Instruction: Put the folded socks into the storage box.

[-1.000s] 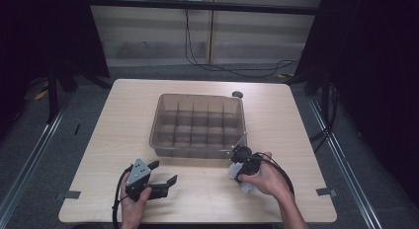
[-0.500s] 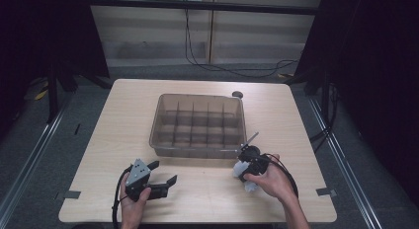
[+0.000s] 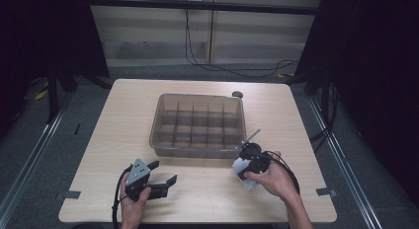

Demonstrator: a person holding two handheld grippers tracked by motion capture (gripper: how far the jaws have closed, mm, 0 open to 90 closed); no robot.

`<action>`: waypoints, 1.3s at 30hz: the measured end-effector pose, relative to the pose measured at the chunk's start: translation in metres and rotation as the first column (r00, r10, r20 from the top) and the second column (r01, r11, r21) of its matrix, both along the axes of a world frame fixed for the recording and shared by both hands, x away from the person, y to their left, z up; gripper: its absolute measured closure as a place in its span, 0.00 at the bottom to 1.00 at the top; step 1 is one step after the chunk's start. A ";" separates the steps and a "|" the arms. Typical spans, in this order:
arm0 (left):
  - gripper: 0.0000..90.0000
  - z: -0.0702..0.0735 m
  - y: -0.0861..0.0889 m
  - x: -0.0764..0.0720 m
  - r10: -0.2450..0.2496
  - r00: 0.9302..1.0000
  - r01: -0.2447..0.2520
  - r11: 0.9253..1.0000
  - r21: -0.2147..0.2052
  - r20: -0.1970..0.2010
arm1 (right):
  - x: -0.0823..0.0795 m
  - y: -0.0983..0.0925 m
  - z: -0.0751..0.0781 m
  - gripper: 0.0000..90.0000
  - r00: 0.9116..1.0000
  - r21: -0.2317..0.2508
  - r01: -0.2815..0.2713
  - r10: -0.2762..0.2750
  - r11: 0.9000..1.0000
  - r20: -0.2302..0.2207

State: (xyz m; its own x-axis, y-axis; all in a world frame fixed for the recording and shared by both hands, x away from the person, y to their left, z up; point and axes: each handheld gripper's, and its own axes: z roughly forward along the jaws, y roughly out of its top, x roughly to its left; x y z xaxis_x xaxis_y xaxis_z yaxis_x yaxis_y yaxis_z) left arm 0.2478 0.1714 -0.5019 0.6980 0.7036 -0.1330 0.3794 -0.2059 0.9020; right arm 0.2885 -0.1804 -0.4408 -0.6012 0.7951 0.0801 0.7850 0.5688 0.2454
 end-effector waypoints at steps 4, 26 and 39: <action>0.18 0.000 0.000 0.000 0.002 1.000 -0.002 1.000 0.001 0.000 | -0.001 0.001 0.007 0.67 1.000 0.007 -0.007 0.007 1.000 -0.003; 0.18 0.000 0.000 0.000 -0.001 1.000 0.001 1.000 0.001 -0.001 | 0.012 0.006 0.059 0.67 0.999 0.034 -0.049 0.049 0.998 0.016; 0.18 0.000 0.000 0.000 -0.001 1.000 0.001 1.000 0.005 0.003 | 0.031 0.011 0.087 0.67 0.997 0.063 -0.044 0.040 0.997 0.062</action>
State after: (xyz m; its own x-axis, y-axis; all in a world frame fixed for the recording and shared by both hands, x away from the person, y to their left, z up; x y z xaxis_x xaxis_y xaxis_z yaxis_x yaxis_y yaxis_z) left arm 0.2473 0.1715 -0.5018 0.6989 0.7038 -0.1276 0.3765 -0.2103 0.9022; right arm 0.3197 -0.1694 -0.3540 -0.6394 0.7633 0.0922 0.7431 0.5827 0.3290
